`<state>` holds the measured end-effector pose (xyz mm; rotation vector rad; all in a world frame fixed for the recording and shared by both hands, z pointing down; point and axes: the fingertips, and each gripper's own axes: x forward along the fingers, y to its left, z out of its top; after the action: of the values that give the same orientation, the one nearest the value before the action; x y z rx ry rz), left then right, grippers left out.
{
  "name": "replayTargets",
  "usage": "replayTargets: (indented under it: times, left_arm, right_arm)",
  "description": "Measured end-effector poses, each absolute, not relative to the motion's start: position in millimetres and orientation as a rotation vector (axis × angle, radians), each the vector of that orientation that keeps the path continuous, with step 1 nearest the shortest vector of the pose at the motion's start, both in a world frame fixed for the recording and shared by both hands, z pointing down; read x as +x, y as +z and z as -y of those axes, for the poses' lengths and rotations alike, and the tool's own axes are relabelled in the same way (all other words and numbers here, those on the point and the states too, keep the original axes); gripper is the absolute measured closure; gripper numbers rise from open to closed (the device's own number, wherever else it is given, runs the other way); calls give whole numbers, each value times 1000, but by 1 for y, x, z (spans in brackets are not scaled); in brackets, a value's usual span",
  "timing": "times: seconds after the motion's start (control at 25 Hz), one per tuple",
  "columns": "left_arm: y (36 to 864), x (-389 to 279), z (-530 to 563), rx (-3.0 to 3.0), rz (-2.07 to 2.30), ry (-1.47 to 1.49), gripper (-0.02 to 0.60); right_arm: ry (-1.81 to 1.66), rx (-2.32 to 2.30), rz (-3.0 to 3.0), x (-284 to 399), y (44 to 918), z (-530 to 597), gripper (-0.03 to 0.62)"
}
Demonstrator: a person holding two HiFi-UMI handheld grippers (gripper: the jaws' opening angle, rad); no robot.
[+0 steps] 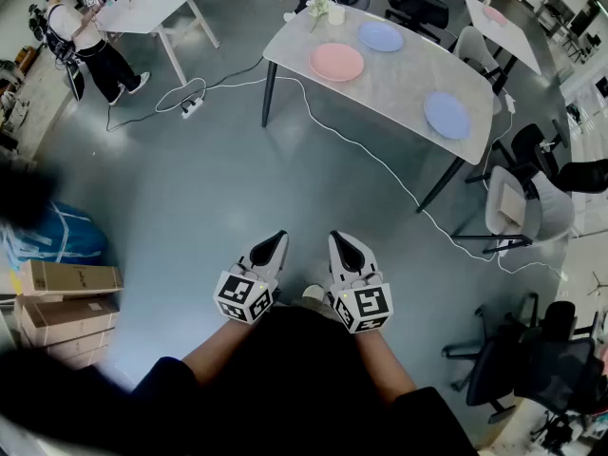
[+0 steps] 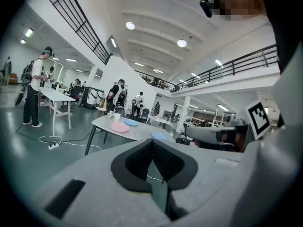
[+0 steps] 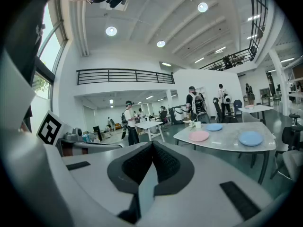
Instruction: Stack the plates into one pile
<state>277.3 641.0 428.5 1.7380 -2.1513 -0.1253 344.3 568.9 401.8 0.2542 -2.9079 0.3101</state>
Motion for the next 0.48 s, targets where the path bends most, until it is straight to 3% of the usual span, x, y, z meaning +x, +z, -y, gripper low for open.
replayTargets:
  times: [0.48]
  left_arm:
    - [420,244,-650,1711,2215,-73,566]
  right_arm:
    - [359,266,2951,324,402,-572,582]
